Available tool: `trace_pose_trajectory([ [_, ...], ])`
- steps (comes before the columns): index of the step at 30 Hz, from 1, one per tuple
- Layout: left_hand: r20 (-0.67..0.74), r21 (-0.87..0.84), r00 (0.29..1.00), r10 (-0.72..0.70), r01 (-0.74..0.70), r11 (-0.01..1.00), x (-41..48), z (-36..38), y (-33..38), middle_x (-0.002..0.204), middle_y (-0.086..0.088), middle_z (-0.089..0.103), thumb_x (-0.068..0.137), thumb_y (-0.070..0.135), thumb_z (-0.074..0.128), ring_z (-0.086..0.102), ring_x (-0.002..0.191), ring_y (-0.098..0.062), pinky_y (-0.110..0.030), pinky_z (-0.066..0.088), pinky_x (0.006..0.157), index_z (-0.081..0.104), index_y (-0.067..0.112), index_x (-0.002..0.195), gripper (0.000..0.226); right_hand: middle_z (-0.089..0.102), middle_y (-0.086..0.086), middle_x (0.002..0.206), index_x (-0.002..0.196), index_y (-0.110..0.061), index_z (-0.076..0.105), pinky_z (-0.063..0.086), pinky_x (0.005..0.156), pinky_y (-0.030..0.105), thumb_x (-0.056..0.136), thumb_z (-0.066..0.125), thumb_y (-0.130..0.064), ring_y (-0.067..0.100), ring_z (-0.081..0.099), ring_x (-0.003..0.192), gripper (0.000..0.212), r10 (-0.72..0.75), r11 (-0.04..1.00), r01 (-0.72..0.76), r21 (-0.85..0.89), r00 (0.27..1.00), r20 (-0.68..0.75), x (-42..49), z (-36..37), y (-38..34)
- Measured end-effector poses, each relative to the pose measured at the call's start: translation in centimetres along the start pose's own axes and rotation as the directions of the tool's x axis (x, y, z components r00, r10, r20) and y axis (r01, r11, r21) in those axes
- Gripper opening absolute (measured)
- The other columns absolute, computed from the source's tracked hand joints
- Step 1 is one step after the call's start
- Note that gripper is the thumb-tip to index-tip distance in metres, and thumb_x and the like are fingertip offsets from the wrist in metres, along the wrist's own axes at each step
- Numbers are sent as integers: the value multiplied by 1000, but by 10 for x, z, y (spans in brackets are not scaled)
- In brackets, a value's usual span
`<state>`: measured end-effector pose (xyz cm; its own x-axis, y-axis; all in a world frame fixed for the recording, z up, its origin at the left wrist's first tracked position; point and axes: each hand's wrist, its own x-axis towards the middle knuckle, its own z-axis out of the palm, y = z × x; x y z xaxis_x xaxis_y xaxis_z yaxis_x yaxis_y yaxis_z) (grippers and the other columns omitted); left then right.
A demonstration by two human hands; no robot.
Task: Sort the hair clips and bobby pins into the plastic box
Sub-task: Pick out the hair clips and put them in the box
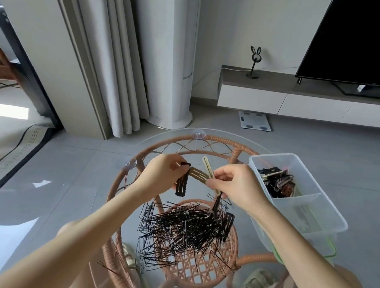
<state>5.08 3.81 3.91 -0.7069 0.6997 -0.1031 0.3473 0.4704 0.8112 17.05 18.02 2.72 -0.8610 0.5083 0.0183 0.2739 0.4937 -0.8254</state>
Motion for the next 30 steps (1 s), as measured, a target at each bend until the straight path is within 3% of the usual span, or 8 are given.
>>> trace_pose_trajectory([
  [7,-32,-246,999,15,-22,969,11,8,44,79,-12,66,90,10,56,68,75,-27,-42,61,70,66,6,95,12,67,2,61,71,-13,67,47,44,19,73,74,-6,9,56,46,11,86,960,-29,280,977,-196,-1,-59,-10],
  [13,106,-284,990,89,-56,957,36,62,99,83,-18,69,90,6,53,71,70,-33,-40,61,62,63,-1,91,12,61,14,62,65,1,63,48,52,32,76,72,-8,25,54,52,16,358,908,-189,373,814,-458,19,-116,51],
  [16,157,-213,981,116,-81,974,58,100,119,88,-22,70,88,3,51,72,74,-36,-46,60,69,62,2,88,11,63,19,72,58,-3,57,51,41,24,77,71,-10,23,60,48,25,472,870,-329,367,773,-425,26,-116,77],
  [20,230,143,959,165,-201,969,81,131,129,79,-13,56,84,1,46,54,71,-25,-34,56,76,64,5,79,19,54,8,51,51,-13,41,39,41,25,83,61,-27,20,69,55,41,479,812,-557,-175,807,-345,26,-111,87],
  [23,228,252,953,202,-258,933,82,123,126,87,-9,58,81,-2,45,53,81,-25,-29,47,73,64,9,79,22,63,16,72,71,-4,61,44,63,34,88,55,-26,37,61,80,28,172,700,-451,-553,859,-482,9,-110,72],
  [25,200,249,952,232,-279,928,72,104,115,109,-6,67,84,3,47,62,97,-25,-30,50,85,71,10,99,29,69,16,89,92,-3,67,47,72,35,86,58,-19,35,61,87,19,-4,783,-279,-556,892,-453,-8,-102,52],
  [27,189,282,956,224,-271,920,59,81,96,117,-5,67,87,9,51,63,103,-25,-31,49,90,70,12,105,27,71,9,94,100,-10,68,50,78,33,83,62,-13,27,63,88,17,-101,862,-41,-506,963,-250,-30,-83,35],
  [30,126,337,977,172,-205,919,32,48,50,116,-4,68,90,16,53,63,104,-21,-29,48,91,69,14,107,24,64,0,115,114,-19,63,46,93,33,86,58,-8,17,54,106,31,-160,794,246,-555,967,200,-57,-40,32],
])
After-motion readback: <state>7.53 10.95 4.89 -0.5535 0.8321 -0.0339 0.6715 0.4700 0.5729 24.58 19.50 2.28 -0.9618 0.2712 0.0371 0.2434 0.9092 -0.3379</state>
